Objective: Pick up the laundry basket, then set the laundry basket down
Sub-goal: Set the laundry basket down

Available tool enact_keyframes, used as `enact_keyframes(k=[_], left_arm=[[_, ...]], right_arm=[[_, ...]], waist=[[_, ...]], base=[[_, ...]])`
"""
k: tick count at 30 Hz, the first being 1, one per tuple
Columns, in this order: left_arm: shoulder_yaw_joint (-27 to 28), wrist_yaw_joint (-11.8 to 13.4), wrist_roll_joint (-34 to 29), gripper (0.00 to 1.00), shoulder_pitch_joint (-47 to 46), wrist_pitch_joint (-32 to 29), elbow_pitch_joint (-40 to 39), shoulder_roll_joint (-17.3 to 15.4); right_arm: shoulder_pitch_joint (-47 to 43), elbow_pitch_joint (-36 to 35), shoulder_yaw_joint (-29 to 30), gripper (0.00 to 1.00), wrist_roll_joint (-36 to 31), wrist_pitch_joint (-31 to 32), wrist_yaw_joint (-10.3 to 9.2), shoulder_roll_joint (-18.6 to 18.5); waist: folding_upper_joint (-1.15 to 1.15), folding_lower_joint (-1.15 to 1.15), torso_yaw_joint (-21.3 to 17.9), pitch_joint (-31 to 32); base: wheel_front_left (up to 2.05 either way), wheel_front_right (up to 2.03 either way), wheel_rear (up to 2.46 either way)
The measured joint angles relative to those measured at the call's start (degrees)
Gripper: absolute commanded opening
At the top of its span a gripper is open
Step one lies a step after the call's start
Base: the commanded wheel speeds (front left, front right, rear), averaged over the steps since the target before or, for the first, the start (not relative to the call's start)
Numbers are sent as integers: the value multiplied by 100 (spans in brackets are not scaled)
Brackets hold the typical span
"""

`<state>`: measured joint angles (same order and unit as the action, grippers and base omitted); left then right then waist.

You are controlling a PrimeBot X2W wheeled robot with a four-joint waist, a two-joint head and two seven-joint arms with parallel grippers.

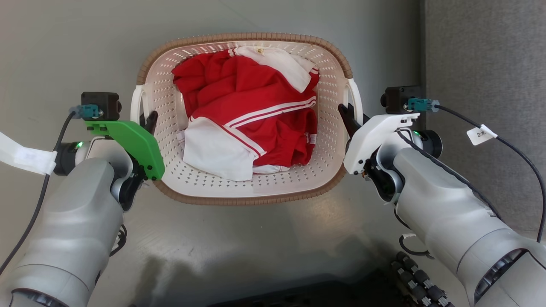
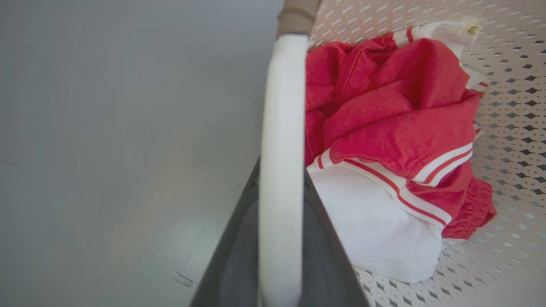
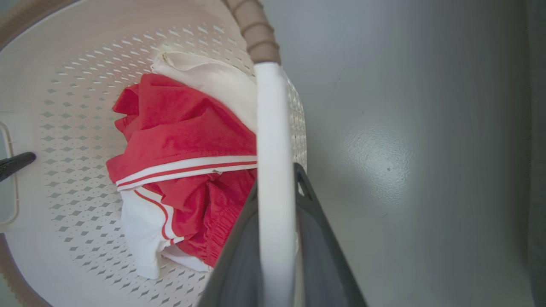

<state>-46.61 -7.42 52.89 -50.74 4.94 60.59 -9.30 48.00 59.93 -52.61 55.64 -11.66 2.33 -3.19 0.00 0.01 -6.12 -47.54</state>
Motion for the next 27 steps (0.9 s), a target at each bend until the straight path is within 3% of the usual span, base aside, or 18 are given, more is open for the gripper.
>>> enact_keyframes(k=[16,17,18,19,20,21,27], left_arm=[[-155,-10,-31,0,-77,193,185,80],[-163,-10,-30,1,-88,192,196,88],[-166,-10,-30,14,-94,191,204,93],[-169,-10,-30,40,-94,190,214,100],[-172,-10,-30,90,-94,190,231,104],[-171,-10,-29,100,-96,181,252,103],[-181,-12,10,100,-98,115,332,115]], right_arm=[[91,96,-181,0,103,-49,-2,-2],[91,102,-189,12,118,-49,-3,-2],[91,110,-196,28,142,-49,-4,-2],[91,114,-204,86,152,-49,-37,-2],[91,115,-212,100,158,-49,-37,-5],[93,118,-216,100,178,-49,-37,-10],[125,141,-277,100,255,-49,-46,-15]], waist=[[0,0,53,-324],[0,0,53,-333],[0,0,53,-342],[0,0,53,-349],[0,0,53,-355],[0,0,53,-360],[0,-1,63,-374]], base=[[0,0,0],[0,0,0],[0,0,0],[0,0,0],[0,0,0],[0,0,0],[0,0,0]])
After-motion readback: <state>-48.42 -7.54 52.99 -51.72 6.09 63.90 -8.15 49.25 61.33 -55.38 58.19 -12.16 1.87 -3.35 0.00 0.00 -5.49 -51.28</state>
